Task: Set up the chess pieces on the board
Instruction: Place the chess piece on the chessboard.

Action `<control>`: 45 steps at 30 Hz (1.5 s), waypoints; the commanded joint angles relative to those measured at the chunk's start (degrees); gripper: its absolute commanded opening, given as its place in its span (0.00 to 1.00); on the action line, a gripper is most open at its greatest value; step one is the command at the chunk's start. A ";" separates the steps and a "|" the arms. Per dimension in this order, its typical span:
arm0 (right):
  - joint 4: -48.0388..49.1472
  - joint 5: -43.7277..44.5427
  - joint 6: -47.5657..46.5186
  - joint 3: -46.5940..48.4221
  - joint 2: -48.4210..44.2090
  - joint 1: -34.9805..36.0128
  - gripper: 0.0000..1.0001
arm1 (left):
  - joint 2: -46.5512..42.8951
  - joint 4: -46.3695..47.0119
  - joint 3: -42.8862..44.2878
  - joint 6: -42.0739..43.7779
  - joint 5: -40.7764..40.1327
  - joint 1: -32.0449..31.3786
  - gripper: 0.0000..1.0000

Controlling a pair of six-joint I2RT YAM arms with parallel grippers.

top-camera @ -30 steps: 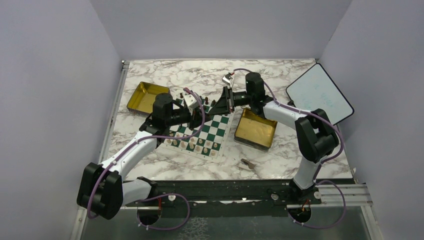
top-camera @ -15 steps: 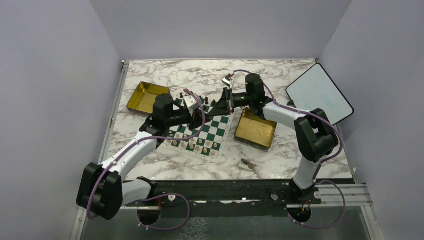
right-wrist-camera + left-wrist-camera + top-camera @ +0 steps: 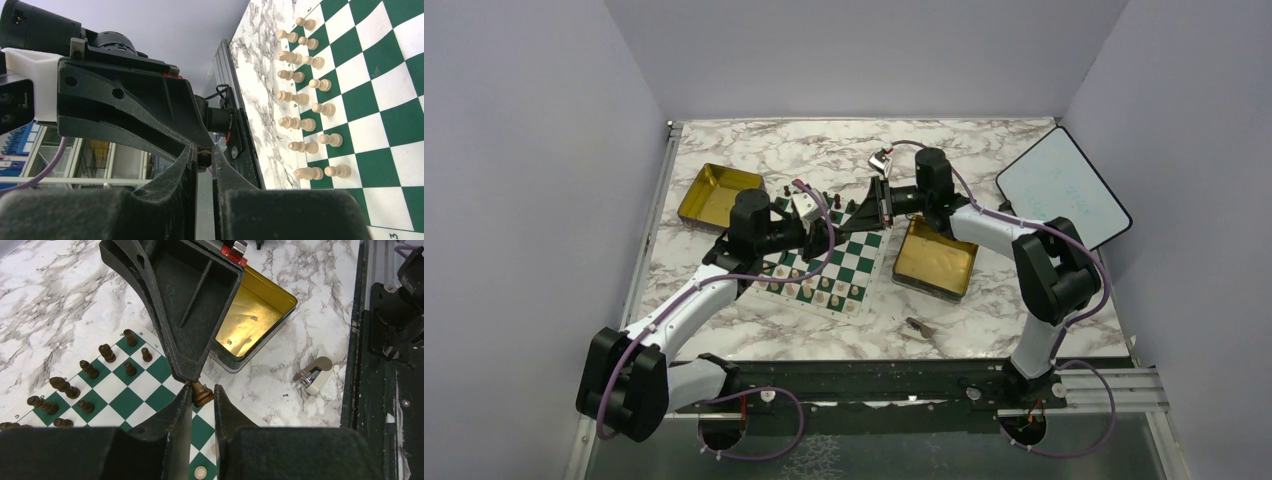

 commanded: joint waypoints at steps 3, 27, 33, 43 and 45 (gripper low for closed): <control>2.34 -0.46 0.47 -0.48 -0.13 0.38 0.13 | -0.09 -0.67 0.72 -0.75 -3.54 -0.16 0.36; -33.29 45.24 -31.53 16.82 -1.66 -0.31 0.15 | -11.25 -23.54 1.70 -17.30 -34.26 0.83 0.99; -34.21 55.88 -38.79 19.62 0.10 3.00 0.15 | -11.87 -27.10 2.69 -18.46 -30.86 5.56 0.99; -30.14 66.30 -41.69 19.40 5.25 8.77 0.17 | -19.23 -25.39 -1.09 -14.87 -38.93 4.85 0.99; -28.80 67.63 -41.82 18.77 6.46 9.53 0.17 | -19.55 -25.74 -1.05 -14.33 -40.24 4.31 0.99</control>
